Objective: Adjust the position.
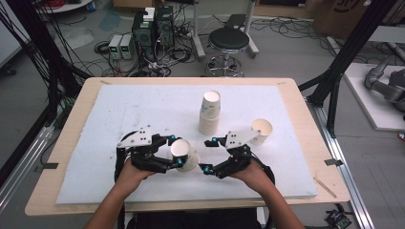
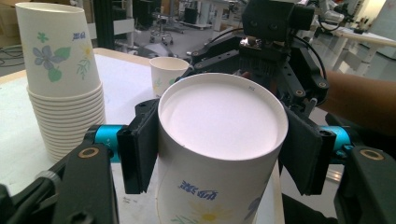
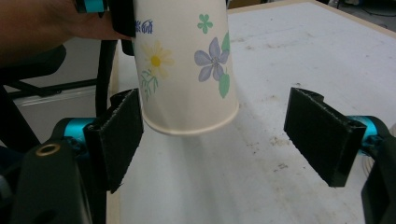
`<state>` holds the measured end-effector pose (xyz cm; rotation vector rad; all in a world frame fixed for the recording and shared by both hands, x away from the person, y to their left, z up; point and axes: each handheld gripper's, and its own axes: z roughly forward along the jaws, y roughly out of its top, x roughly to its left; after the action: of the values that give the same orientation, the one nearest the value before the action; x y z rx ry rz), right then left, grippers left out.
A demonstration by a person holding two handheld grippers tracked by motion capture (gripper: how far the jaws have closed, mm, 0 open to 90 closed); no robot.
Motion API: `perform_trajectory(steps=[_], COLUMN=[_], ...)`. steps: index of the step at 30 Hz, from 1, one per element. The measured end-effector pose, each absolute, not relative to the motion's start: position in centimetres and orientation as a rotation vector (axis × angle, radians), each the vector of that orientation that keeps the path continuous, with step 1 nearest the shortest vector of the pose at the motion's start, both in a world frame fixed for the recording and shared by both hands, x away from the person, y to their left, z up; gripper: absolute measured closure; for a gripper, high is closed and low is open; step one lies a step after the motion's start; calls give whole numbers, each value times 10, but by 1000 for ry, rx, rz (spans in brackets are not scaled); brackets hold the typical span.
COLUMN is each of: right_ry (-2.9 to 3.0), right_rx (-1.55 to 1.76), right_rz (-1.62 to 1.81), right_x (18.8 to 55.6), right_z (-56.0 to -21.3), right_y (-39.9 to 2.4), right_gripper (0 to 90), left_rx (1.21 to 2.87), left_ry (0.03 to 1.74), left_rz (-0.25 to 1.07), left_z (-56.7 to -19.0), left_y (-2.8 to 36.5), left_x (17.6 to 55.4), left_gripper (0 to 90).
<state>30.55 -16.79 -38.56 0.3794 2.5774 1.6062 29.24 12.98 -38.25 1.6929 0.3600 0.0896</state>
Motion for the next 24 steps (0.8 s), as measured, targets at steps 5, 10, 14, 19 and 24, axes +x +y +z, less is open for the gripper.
perform_trajectory(steps=[5,10,14,19,24], right_ry=[2597,2627,2635,2648,2665], right_rx=[348,310,286,283,267], right_rz=[1620,1650,1659,1662,1678], right_x=[304,301,301,300,300], right_z=[-386,-386,-387,-388,-390], right_y=[-162,-155,-152,-149,-147], right_gripper=[202,202,202,204,263], left_rx=[1694,1699,1686,1687,1669], left_ry=[346,319,309,292,286], left_rz=[68,47,31,14,-3], left_z=[-383,-383,-382,-382,-381], left_y=[125,118,114,109,104], left_x=[292,291,291,291,291], left_gripper=[351,351,352,352,352])
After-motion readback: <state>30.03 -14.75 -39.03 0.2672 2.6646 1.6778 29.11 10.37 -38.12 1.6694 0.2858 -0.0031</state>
